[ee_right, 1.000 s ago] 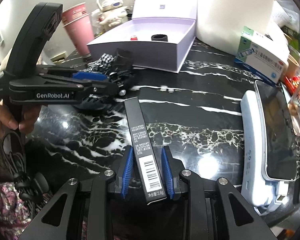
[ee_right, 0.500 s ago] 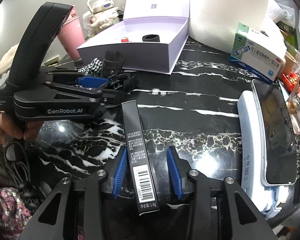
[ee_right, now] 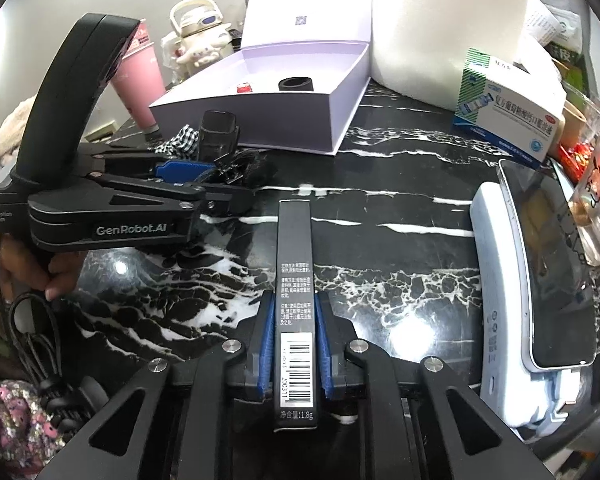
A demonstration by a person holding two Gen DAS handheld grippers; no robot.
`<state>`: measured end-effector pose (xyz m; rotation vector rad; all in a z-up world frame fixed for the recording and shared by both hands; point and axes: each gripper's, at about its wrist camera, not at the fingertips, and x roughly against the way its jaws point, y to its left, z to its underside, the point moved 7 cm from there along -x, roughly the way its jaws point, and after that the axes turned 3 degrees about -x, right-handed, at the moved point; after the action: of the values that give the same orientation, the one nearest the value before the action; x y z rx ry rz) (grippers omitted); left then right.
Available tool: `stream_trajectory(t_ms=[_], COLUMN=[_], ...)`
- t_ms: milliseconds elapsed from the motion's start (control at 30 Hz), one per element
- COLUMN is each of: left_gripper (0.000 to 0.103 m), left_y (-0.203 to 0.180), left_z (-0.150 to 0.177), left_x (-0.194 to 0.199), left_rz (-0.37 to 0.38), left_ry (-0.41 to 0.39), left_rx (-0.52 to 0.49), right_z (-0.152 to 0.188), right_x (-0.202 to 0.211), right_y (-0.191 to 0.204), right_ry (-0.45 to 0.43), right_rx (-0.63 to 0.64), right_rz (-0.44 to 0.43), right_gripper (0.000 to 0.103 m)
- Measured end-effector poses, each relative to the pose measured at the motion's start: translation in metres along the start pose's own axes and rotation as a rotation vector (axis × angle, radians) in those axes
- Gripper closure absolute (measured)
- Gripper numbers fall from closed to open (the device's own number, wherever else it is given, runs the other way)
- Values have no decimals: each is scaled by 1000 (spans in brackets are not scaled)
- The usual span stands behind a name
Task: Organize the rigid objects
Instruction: 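Grasp the black hair claw clip with the left tool, then carry the claw clip into the box with the left tool while the right tool carries the lipstick box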
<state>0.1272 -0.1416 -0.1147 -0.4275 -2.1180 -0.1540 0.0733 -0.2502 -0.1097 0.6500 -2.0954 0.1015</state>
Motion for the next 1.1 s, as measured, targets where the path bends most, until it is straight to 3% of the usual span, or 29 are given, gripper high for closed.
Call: stream_trajectory(t_ms=[200, 600, 767, 1100], left_gripper=[70, 70, 70, 70], left_y=[0, -3, -5, 3], left_z=[5, -1, 1, 5], left_x=[6, 36, 43, 63], left_rz=[5, -105, -114, -139], left_ry=[10, -49, -53, -83], left_rx=[35, 112, 170, 188], right_z=[-2, -23, -33, -43], right_x=[2, 12, 14, 16], right_y=[-3, -9, -9, 11], right_ry=[-19, -71, -61, -69], right_rx=[1, 97, 130, 161], right_rz=[-35, -129, -166, -168], right_gripper=[84, 84, 84, 84])
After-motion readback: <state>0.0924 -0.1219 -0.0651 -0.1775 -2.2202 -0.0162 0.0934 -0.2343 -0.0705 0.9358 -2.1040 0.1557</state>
